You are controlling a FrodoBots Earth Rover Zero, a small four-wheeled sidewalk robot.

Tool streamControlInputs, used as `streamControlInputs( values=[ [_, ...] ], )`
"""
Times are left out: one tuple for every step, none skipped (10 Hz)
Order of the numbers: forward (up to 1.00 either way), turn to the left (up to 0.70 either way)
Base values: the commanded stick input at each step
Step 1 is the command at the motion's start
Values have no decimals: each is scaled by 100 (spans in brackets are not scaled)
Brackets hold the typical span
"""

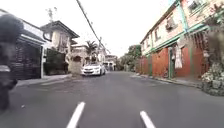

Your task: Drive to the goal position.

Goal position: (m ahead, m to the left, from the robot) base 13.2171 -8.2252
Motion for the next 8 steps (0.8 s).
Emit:
streamControlInputs(
  values=[
    [70, 0],
    [70, 0],
    [70, 0],
    [70, 0],
    [70, 0],
    [70, 0],
    [70, 0],
    [70, 0]
  ],
)
